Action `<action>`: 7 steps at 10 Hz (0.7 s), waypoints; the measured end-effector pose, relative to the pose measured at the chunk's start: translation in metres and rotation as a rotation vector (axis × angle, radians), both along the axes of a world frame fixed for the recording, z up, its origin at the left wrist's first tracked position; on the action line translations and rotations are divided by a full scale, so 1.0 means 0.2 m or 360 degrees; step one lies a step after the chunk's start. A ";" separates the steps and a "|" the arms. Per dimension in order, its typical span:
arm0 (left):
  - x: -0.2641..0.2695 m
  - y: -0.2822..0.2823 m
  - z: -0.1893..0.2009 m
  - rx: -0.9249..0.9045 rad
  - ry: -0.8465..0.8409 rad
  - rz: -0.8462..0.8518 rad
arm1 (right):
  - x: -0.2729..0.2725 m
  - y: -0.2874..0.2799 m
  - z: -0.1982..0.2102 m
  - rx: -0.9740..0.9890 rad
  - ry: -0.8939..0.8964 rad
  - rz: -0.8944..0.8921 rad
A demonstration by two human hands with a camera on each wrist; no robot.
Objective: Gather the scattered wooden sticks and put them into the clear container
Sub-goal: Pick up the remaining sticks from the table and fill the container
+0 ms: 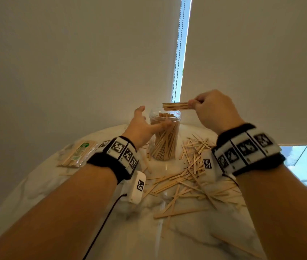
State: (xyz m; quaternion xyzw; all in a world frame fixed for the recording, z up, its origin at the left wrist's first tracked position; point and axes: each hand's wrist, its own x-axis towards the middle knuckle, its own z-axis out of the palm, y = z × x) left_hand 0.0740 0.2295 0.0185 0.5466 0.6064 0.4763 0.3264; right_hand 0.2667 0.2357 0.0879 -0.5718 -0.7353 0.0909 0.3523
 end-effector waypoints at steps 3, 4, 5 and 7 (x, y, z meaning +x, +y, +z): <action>0.03 0.14 -0.09 0.0054 0.0261 -0.0069 | -0.41 0.36 0.11 -0.0241 -0.1485 0.0262; 0.03 0.15 -0.11 0.0068 0.0285 -0.0074 | -0.44 0.40 0.09 -0.0243 -0.1388 0.0275; 0.02 0.17 -0.12 0.0059 0.0261 -0.0074 | -0.44 0.45 0.07 -0.0296 -0.1305 0.0269; 0.03 0.19 -0.13 0.0034 0.0289 -0.0031 | -0.45 0.48 0.04 -0.0311 -0.1080 0.0383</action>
